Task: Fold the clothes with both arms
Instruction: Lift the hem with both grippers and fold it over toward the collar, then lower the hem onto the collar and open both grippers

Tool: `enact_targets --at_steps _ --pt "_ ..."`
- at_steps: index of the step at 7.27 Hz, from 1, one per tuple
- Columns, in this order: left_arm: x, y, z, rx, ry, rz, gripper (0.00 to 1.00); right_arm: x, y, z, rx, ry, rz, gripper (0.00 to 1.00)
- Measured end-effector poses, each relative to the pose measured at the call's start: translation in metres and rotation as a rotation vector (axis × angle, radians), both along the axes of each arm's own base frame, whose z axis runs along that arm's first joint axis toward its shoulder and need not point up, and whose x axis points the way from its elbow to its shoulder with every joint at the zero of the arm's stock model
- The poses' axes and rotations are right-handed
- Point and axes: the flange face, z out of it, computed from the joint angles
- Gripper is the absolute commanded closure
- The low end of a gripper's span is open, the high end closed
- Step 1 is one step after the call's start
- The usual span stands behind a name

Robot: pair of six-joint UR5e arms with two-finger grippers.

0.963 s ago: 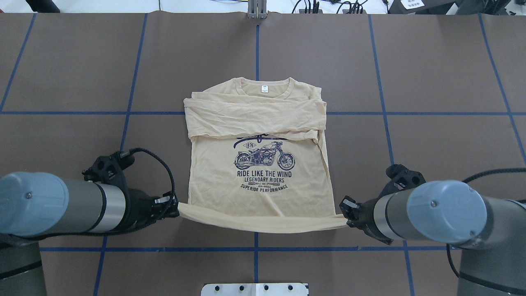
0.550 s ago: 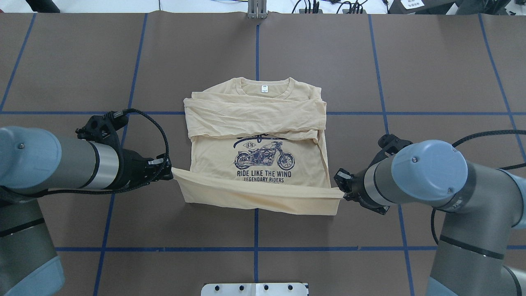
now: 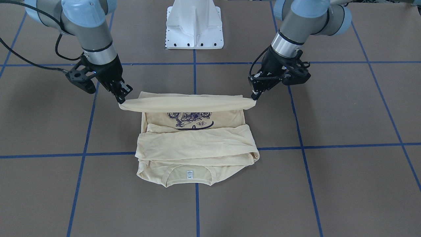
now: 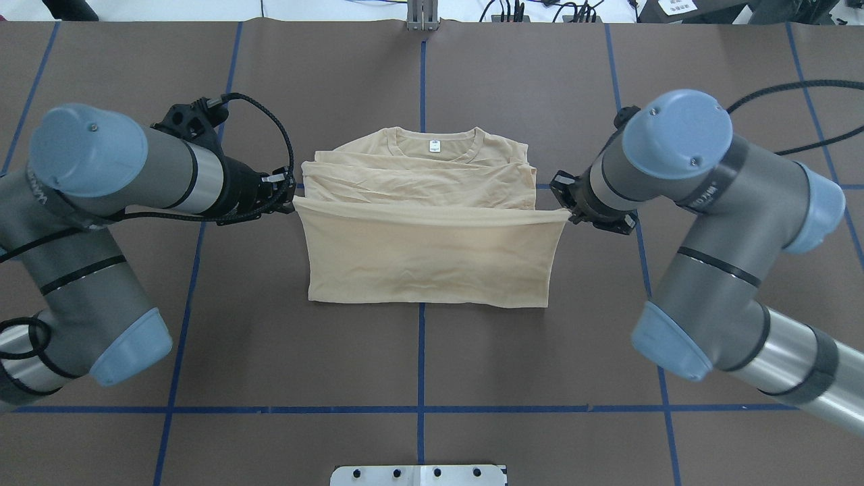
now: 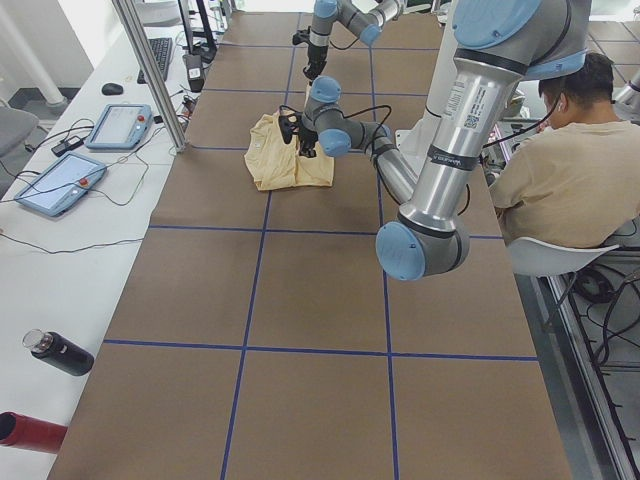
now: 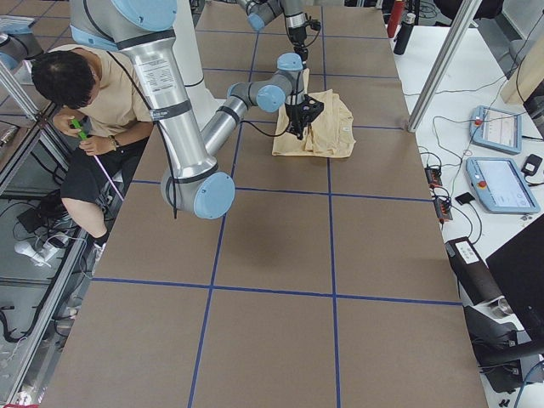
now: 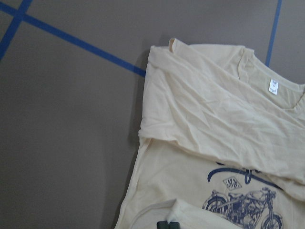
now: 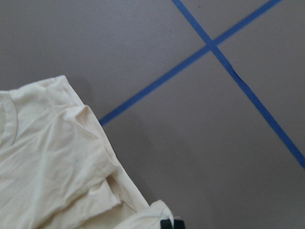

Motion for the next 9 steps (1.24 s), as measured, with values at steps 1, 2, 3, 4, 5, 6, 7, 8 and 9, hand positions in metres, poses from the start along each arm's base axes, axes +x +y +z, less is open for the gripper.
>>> enact_targets --at_steps 1,2,3,4,5,6,7,8,9 --pt "0.001 -0.024 0.004 0.013 -0.013 -0.018 1.0 -0.011 -0.031 -0.007 0.013 0.017 0.0 1.0" --pt "0.005 -0.045 0.015 0.027 -0.017 -0.032 1.0 -0.019 -0.055 -0.013 0.022 0.032 -0.001 1.0" --pt "0.009 -0.066 0.027 0.04 -0.014 -0.048 1.0 -0.027 -0.077 -0.02 0.027 0.048 -0.001 1.0" --pt "0.011 -0.087 0.036 0.048 -0.014 -0.066 1.0 -0.035 -0.098 -0.026 0.03 0.066 -0.003 1.0" --pt "0.013 -0.104 0.041 0.053 -0.022 -0.076 1.0 -0.043 -0.115 -0.025 0.032 0.09 -0.016 1.0" --pt "0.017 -0.116 0.047 0.059 -0.034 -0.077 1.0 -0.052 -0.129 -0.017 0.036 0.112 -0.033 1.0" --pt "0.026 -0.127 0.054 0.068 -0.037 -0.077 1.0 -0.065 -0.142 -0.007 0.04 0.122 -0.043 1.0" --pt "0.035 -0.137 0.064 0.078 -0.032 -0.076 1.0 -0.078 -0.155 0.0 0.038 0.129 -0.047 1.0" --pt "0.043 -0.145 0.073 0.087 -0.026 -0.078 1.0 -0.088 -0.165 0.005 0.032 0.14 -0.049 1.0"
